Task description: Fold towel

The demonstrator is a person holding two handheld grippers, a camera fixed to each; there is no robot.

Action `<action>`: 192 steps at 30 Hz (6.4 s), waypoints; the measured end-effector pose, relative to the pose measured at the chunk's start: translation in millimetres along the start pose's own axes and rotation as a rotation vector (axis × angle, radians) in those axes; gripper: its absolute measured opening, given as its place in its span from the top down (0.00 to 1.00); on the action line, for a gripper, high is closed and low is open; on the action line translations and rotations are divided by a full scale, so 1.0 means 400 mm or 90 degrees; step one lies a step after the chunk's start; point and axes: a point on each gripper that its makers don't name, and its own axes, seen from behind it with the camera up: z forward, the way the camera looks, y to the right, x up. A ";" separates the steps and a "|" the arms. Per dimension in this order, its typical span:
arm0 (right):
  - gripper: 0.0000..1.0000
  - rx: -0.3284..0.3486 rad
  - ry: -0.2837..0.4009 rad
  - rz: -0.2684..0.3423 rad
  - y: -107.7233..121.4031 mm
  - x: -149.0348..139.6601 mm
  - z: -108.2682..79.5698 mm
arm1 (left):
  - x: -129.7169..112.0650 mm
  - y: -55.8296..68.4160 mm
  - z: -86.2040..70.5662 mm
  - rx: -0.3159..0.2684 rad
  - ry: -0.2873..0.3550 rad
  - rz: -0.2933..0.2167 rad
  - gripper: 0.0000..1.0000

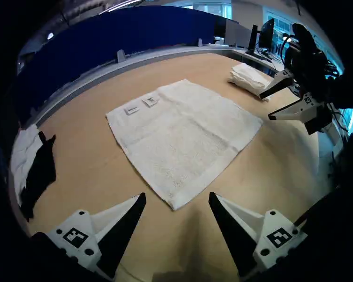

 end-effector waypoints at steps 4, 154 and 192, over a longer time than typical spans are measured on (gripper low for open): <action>0.00 0.001 -0.014 0.000 0.003 -0.017 0.016 | -0.023 0.000 0.018 -0.006 -0.026 0.002 0.00; 0.96 0.059 0.019 0.049 -0.047 0.090 -0.096 | 0.055 0.043 -0.126 -0.015 -0.038 -0.188 0.91; 0.24 0.043 -0.003 0.038 -0.061 0.048 -0.095 | 0.054 0.038 -0.124 -0.011 -0.041 -0.164 0.91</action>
